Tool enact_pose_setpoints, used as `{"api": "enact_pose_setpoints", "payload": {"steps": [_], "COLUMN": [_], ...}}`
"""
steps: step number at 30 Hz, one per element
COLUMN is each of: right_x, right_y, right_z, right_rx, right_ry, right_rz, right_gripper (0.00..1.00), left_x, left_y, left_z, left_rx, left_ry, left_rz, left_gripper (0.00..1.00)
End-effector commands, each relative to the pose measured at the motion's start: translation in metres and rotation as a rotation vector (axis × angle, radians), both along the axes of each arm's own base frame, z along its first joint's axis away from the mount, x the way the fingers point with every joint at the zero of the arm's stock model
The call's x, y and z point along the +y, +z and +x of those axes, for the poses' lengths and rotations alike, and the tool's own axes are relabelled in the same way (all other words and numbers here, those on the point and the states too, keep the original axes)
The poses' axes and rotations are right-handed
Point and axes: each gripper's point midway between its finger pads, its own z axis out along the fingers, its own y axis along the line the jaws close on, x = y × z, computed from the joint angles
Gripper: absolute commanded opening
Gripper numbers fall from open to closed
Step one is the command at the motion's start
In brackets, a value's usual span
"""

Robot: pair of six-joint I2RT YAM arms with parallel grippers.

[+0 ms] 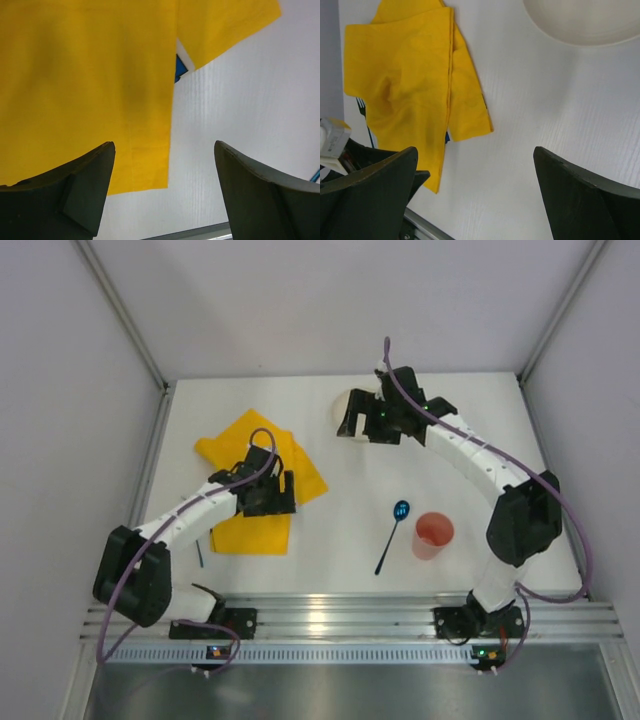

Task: Set the dinner table for one person

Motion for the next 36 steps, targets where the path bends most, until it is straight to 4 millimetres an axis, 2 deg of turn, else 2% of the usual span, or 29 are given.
{"api": "enact_pose_setpoints", "payload": {"steps": [1,4,8,10,11,15,17,18,19,23,26,27,30,32,33,34,36], "right_x": [0.009,0.006,0.003,0.003,0.002,0.006,0.016,0.021,0.027,0.053,0.074,0.077,0.087,0.096,0.101,0.105,0.11], "right_y": [0.006,0.002,-0.006,-0.009,-0.01,-0.019,-0.021,-0.029,-0.031,-0.052,-0.085,-0.092,-0.115,-0.12,-0.132,-0.131,-0.147], "right_z": [0.001,-0.001,-0.003,-0.004,-0.003,-0.002,-0.004,-0.005,-0.005,-0.014,-0.022,-0.023,-0.021,-0.017,-0.018,-0.015,-0.016], "right_rx": [0.001,0.005,0.016,0.021,0.023,0.043,0.058,0.081,0.089,0.154,0.227,0.243,0.295,0.299,0.317,0.311,0.333], "right_ry": [0.021,0.021,0.017,0.019,0.018,0.023,0.051,0.06,0.073,0.131,0.16,0.162,0.135,0.129,0.136,0.141,0.148], "right_rz": [0.008,-0.013,-0.027,-0.032,-0.035,-0.026,0.003,0.01,0.02,0.05,0.048,0.049,0.053,0.079,0.068,0.065,0.046], "right_gripper": [1.0,1.0,1.0,1.0,1.0,1.0,1.0,1.0,1.0,1.0,0.99,1.0,1.0,0.99,0.99,0.98,0.96], "left_x": [0.014,0.012,0.001,-0.002,-0.006,-0.003,-0.004,-0.003,-0.002,-0.002,-0.007,-0.013,-0.02,-0.023,-0.024,-0.023,-0.02], "left_y": [-0.028,-0.045,-0.062,-0.072,-0.076,-0.097,-0.1,-0.102,-0.102,-0.098,-0.081,-0.067,-0.045,-0.04,-0.04,-0.041,-0.044], "left_z": [-0.015,-0.023,-0.031,-0.034,-0.038,-0.049,-0.049,-0.048,-0.049,-0.048,-0.044,-0.038,-0.032,-0.031,-0.032,-0.032,-0.037], "left_rx": [0.078,0.13,0.164,0.18,0.184,0.239,0.247,0.248,0.254,0.259,0.237,0.203,0.177,0.177,0.183,0.187,0.203], "left_ry": [0.045,0.033,-0.021,-0.039,-0.059,-0.075,-0.075,-0.072,-0.071,-0.068,-0.049,-0.046,-0.045,-0.046,-0.046,-0.044,-0.045], "left_rz": [0.106,0.128,0.153,0.181,0.195,0.243,0.247,0.258,0.265,0.269,0.234,0.206,0.172,0.156,0.156,0.158,0.167], "left_gripper": [0.84,0.75,0.6,0.44,0.39,0.3,0.27,0.26,0.2,0.0,0.0,0.0,0.0,0.0,0.0,0.0,0.0]}}
